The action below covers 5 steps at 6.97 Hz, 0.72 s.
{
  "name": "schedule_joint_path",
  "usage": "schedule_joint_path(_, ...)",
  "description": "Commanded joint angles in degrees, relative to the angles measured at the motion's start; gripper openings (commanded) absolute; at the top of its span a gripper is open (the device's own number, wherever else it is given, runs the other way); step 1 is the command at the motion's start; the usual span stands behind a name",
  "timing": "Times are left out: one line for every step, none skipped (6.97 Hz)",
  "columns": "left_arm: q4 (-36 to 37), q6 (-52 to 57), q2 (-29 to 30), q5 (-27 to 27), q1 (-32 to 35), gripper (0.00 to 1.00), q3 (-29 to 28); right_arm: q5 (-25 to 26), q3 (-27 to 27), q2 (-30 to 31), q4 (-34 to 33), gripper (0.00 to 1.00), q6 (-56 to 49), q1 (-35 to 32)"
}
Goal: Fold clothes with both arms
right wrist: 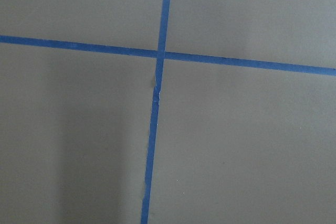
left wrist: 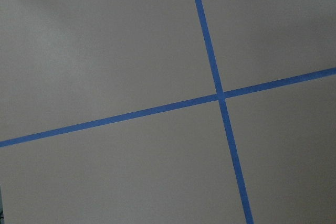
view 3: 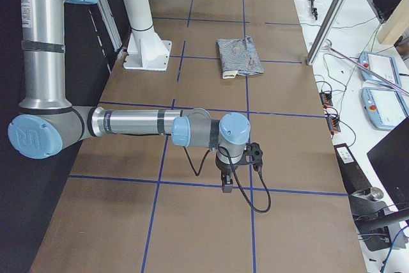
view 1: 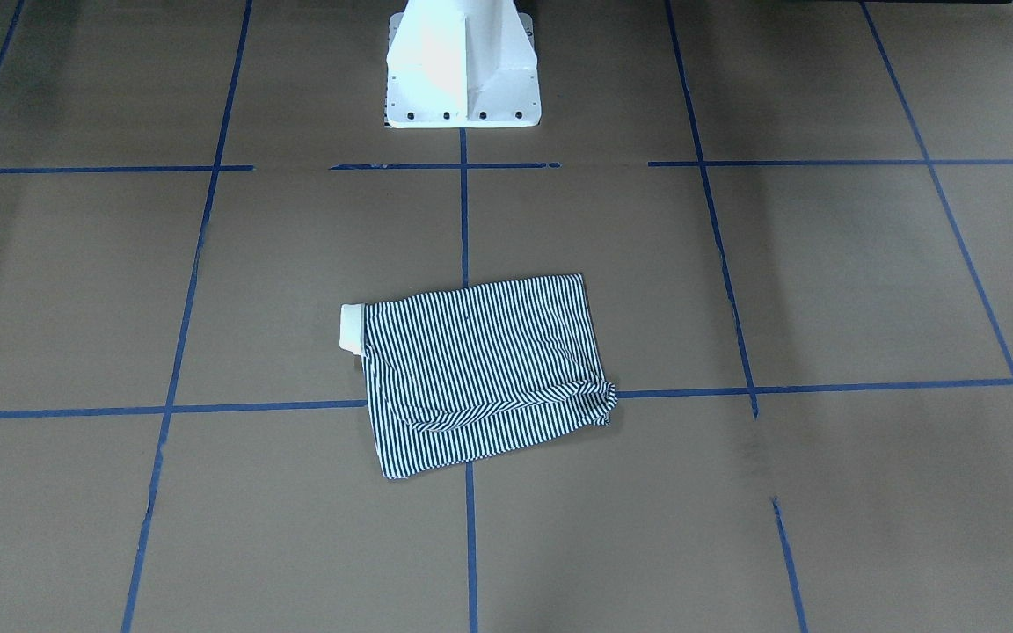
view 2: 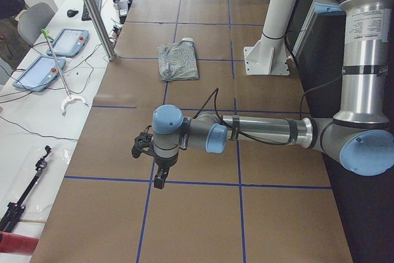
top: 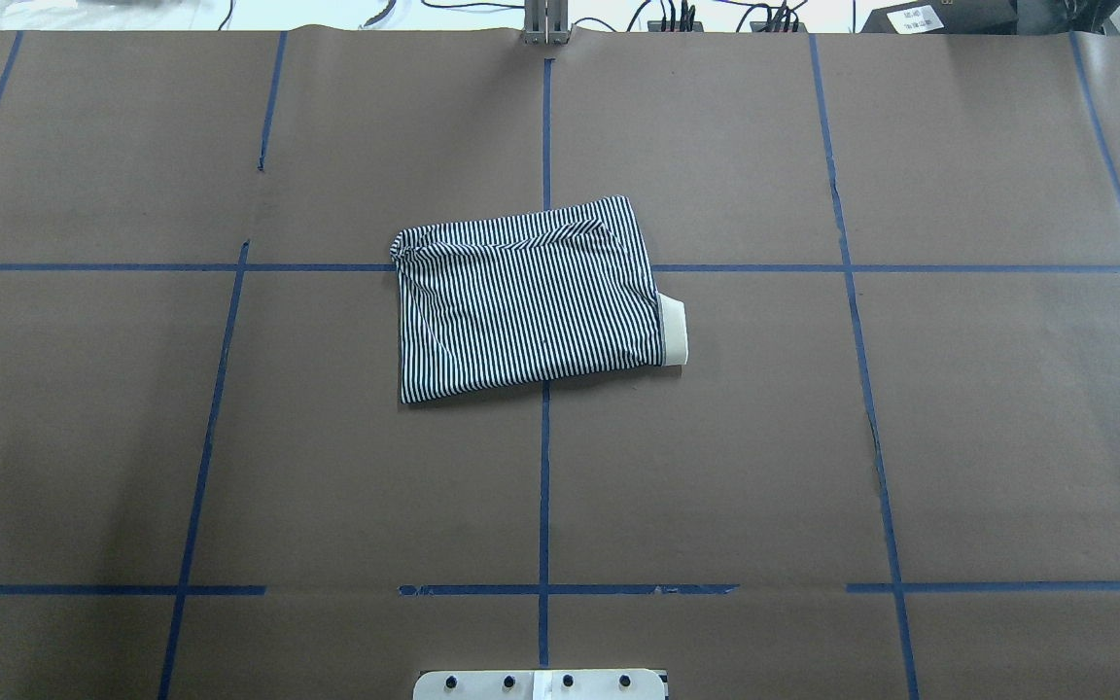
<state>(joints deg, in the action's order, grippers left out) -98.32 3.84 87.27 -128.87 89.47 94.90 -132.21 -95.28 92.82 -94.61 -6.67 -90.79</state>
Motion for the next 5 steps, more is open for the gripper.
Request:
schedule_joint_path(0.06, -5.64, 0.0, -1.99, 0.0, 1.0, -0.42, 0.02, 0.45, -0.09, 0.03, 1.0, 0.16, 0.0)
schedule_joint_path(0.06, -6.99, 0.09, -1.99, 0.0, 1.0, -0.42, 0.02, 0.45, -0.18, 0.03, 1.0, 0.17, 0.0)
schedule_joint_path(-0.11, -6.92, 0.0, -1.47, 0.0, 1.0, -0.16, 0.02, 0.45, -0.44, 0.03, 1.0, 2.78, 0.09)
schedule_joint_path(-0.29, -6.92, 0.09, -1.38, 0.0, 1.0, -0.33, 0.02, 0.45, -0.7, 0.12, 1.0, 6.54, 0.09)
schedule_joint_path(-0.29, -7.0, 0.18, -1.47, -0.17, 1.0, -0.51, 0.02, 0.27, -0.97, 0.12, 1.0, 8.76, 0.09)
